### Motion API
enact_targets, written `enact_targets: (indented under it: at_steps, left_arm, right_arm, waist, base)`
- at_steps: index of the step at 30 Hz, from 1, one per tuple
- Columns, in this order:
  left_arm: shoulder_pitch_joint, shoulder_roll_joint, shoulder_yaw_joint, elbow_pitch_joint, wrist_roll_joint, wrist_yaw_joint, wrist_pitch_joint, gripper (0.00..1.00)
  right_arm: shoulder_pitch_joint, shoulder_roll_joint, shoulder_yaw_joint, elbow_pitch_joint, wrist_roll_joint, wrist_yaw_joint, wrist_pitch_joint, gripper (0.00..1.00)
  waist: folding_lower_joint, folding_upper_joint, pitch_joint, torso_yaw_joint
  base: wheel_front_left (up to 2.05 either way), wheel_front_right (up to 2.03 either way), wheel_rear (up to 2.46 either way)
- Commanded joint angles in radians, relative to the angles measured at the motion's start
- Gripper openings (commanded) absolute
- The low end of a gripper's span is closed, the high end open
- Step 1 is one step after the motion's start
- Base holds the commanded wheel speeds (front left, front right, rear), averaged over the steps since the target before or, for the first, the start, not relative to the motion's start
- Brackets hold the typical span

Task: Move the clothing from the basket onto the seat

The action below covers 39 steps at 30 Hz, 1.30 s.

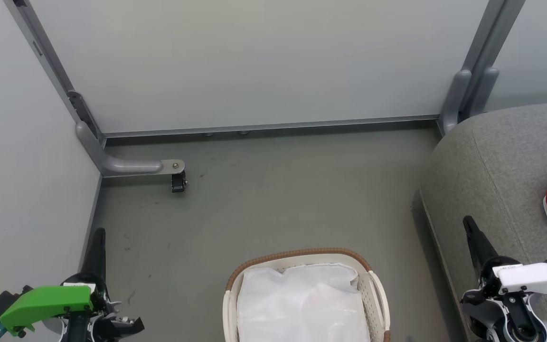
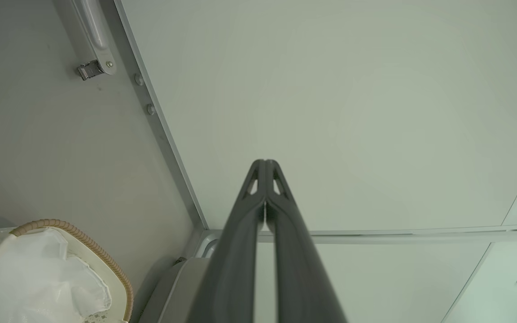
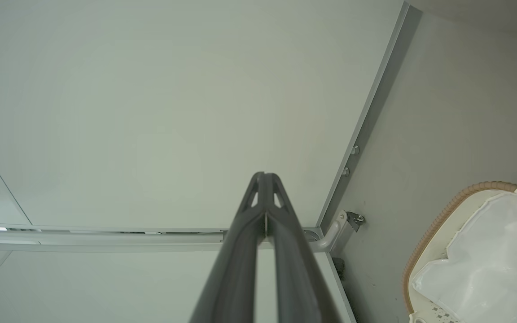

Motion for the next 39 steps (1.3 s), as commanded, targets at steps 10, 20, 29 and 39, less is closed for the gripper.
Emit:
enact_targets:
  at_steps: [10,20,29,39]
  left_arm:
    - [-0.026,0.007,0.007,-0.014,-0.085,-0.008,0.023,0.00]
    - [-0.026,0.007,0.008,-0.015,-0.099,-0.009,0.027,0.00]
    - [-0.026,0.007,0.008,-0.015,-0.099,-0.009,0.027,0.00]
    - [-0.026,0.007,0.008,-0.015,-0.099,-0.009,0.027,0.00]
  right_arm:
    - [-0.010,-0.007,-0.005,-0.016,0.083,-0.001,0.025,0.00]
    - [-0.010,-0.007,-0.005,-0.019,0.098,-0.001,0.028,0.00]
    - [-0.010,-0.007,-0.005,-0.019,0.098,-0.001,0.028,0.00]
    - [-0.010,-0.007,-0.005,-0.019,0.098,-0.001,0.028,0.00]
  waist:
    - [0.0000,0.0036,-0.001,0.000]
    - [0.0000,0.0037,-0.002,0.000]
    - [0.0000,0.0037,-0.002,0.000]
    - [0.0000,0.0037,-0.002,0.000]
  base:
    - [0.00,0.00,0.00]
    - [0.00,0.00,0.00]
    - [0.00,0.00,0.00]
    - [0.00,0.00,0.00]
